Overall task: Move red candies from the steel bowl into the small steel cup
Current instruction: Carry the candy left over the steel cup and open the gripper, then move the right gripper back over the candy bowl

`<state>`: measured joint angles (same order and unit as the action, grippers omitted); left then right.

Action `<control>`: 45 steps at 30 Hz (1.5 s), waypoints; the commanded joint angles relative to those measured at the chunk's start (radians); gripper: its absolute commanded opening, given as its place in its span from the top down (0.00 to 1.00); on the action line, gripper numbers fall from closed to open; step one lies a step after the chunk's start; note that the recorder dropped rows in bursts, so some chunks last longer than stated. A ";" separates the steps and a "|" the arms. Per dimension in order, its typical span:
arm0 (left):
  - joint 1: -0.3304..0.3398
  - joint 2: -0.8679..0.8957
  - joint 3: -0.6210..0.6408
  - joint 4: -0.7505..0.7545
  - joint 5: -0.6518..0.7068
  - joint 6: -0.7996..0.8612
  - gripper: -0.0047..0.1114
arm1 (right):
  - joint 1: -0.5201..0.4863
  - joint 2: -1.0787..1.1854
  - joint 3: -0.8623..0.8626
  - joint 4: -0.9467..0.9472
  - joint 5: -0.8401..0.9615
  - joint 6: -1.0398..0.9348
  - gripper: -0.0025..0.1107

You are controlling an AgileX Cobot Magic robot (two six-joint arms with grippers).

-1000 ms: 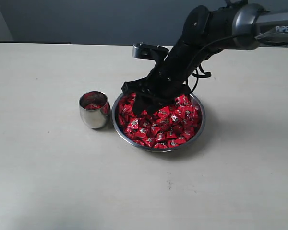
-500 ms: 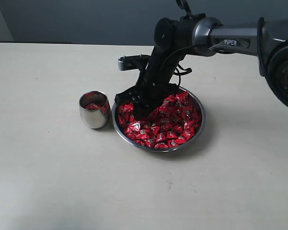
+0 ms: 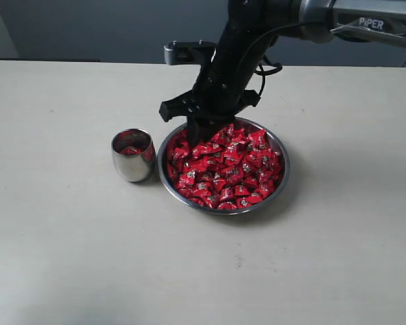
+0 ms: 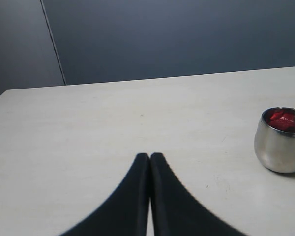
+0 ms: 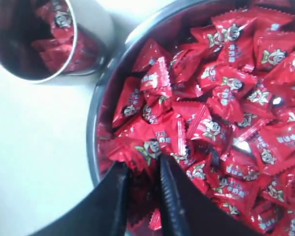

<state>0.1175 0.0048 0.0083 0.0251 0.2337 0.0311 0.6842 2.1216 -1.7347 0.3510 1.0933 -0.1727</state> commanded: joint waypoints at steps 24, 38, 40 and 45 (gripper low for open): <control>0.002 -0.005 -0.008 0.002 -0.002 -0.002 0.96 | 0.084 0.197 -0.246 0.252 -0.136 -0.086 0.84; 0.002 -0.005 -0.008 0.002 -0.002 -0.002 0.96 | 0.084 0.149 -0.246 0.121 -0.072 -0.032 0.69; 0.002 -0.005 -0.008 0.002 -0.002 -0.002 0.96 | 0.084 0.130 -0.246 0.074 -0.048 -0.032 0.69; 0.002 -0.005 -0.008 0.002 -0.002 -0.002 0.96 | 0.084 0.078 -0.243 -0.039 0.005 0.013 0.69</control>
<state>0.1175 0.0048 0.0083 0.0251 0.2337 0.0311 0.7686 2.2361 -1.9747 0.3739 1.0700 -0.1788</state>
